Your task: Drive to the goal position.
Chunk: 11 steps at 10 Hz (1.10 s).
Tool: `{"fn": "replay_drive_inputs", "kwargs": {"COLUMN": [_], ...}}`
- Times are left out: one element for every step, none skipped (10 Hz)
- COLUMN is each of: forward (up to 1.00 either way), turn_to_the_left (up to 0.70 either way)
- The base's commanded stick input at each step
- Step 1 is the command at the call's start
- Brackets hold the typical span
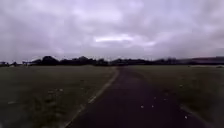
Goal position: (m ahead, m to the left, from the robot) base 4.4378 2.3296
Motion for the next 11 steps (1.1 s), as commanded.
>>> {"fn": "replay_drive_inputs", "kwargs": {"forward": [0.50, 0.50, 0.50, 0.50, 0.50, 0.50, 0.50, 0.50, 0.50, 0.50, 0.50], "turn_to_the_left": [-0.09, 0.00, 0.00, 0.00, 0.00, 0.00, 0.00, 0.00, 0.00, 0.00, 0.00]}}
